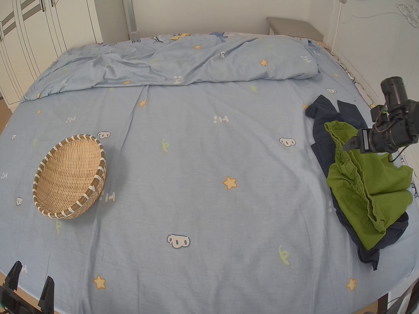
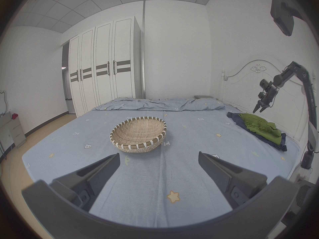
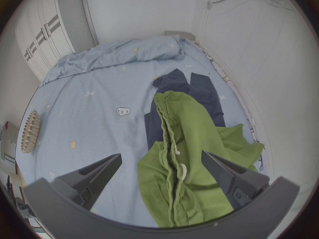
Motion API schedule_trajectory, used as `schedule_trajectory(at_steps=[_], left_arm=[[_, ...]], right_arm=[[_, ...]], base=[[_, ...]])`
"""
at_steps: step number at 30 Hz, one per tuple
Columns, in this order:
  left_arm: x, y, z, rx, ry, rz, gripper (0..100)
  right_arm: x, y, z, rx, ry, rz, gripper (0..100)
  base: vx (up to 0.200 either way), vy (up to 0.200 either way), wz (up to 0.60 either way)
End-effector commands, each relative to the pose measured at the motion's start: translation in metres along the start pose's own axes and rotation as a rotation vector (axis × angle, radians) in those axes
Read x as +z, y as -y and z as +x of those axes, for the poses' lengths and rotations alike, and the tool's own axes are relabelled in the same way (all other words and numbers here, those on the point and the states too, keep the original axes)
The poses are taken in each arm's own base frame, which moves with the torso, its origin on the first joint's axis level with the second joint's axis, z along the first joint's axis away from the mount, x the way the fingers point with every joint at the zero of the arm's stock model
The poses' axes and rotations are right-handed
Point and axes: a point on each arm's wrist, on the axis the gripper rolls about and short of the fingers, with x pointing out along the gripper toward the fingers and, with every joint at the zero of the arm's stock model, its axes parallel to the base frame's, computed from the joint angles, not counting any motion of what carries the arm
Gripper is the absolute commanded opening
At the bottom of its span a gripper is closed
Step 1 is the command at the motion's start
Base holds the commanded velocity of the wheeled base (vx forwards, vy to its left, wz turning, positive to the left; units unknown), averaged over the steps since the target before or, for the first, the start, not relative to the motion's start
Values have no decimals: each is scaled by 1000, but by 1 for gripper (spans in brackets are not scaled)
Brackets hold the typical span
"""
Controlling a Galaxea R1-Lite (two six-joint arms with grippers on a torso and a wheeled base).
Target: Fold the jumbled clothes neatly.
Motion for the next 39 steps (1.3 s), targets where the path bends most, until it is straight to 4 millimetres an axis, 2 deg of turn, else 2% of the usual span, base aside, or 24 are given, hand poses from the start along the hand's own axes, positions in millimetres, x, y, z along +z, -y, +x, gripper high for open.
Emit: schedule_trajectory(at_steps=[1, 18, 19, 31, 39], left_arm=[[-5, 0, 1, 1, -12, 0, 100], [-5, 0, 1, 1, -12, 0, 100], [-5, 0, 1, 1, -12, 0, 100], [-5, 0, 1, 1, -12, 0, 100], [-5, 0, 1, 1, -12, 0, 100]], right_arm=[[0, 2, 70, -23, -126, 5, 100], [-4, 3, 71, -24, -154, 13, 100], [-4, 3, 72, -24, -155, 13, 0], [-6, 5, 84, -30, -180, 19, 0], [3, 2, 72, -21, -174, 35, 0]], base=[[0, 0, 0], [0, 0, 0], [0, 0, 0], [0, 0, 0], [0, 0, 0]])
